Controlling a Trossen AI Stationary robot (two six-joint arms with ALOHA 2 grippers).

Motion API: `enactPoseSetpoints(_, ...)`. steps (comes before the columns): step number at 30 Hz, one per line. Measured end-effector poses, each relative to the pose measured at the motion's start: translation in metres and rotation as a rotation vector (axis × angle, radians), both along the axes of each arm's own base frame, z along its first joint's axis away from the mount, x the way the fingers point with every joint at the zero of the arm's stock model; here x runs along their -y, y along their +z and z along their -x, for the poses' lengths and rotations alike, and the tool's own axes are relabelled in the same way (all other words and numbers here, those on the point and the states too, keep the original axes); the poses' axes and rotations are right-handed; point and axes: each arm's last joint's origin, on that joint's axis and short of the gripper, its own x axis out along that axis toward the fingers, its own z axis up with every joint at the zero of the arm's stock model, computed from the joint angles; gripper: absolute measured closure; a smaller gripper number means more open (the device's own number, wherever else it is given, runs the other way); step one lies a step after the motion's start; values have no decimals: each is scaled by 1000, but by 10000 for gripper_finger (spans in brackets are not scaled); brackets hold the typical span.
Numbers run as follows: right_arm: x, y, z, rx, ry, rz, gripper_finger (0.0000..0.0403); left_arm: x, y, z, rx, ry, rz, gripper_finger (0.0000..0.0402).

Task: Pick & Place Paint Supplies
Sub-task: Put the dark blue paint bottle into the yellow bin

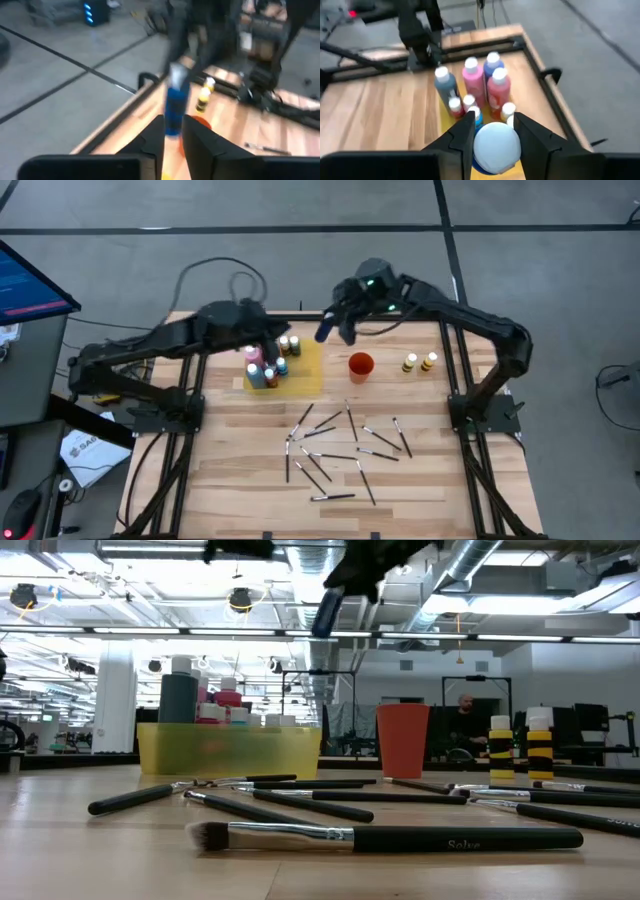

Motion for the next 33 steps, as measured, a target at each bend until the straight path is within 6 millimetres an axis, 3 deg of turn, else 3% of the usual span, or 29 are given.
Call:
enactPoseSetpoints(6,5,-47,-46,-47,-22,33,294,7,21,44,77,85,-22,303)
enactPoseSetpoints(10,13,-80,-63,-130,-78,69,294,10,29,63,122,110,-16,290)
enactPoseSetpoints(20,27,-142,-92,-218,-116,128,294,11,29,68,112,110,-13,289)
enactPoseSetpoints(33,36,-176,-100,-276,-109,129,294,11,27,68,95,110,-10,289)
